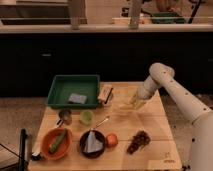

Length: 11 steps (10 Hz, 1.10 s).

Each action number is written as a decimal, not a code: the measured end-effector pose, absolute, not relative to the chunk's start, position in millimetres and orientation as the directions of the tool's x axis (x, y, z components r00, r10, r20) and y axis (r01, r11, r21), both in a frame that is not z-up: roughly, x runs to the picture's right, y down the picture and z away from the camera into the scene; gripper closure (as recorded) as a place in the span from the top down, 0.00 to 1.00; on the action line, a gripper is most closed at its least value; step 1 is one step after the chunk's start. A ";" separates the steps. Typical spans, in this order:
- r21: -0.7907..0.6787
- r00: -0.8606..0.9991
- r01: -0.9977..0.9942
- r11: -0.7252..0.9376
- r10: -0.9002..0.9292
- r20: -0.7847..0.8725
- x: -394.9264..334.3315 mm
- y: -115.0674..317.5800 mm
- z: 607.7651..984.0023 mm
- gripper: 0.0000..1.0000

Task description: Place banana in table surface

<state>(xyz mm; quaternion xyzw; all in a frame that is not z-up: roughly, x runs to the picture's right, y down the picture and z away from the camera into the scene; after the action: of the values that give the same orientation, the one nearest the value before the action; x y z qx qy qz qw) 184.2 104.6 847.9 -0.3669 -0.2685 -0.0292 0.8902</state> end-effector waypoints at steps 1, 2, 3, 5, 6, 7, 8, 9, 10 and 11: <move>-0.636 0.851 0.264 0.725 0.136 0.508 182.0 108.0 847.1 0.00; -0.634 0.845 0.282 0.720 0.126 0.520 178.5 111.6 846.1 0.00; -0.631 0.837 0.306 0.713 0.114 0.535 173.2 117.1 845.1 0.00; -0.621 0.821 0.353 0.700 0.087 0.565 164.5 128.8 841.4 0.00; -0.612 0.813 0.372 0.698 0.073 0.577 160.8 133.9 840.5 0.00; -0.601 0.806 0.390 0.698 0.057 0.589 156.9 138.2 839.9 0.00; -0.595 0.803 0.403 0.695 0.044 0.595 154.9 143.7 840.0 0.00; -0.589 0.801 0.413 0.694 0.031 0.598 152.3 148.4 840.7 0.00; -0.585 0.800 0.422 0.692 0.019 0.599 149.7 153.6 841.7 0.00; -0.585 0.803 0.426 0.691 0.010 0.596 148.5 160.1 843.2 0.00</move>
<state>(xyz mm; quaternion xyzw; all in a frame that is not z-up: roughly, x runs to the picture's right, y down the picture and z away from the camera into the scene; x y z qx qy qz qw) 148.5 160.1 843.2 -0.3748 -0.2906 -0.1192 0.8723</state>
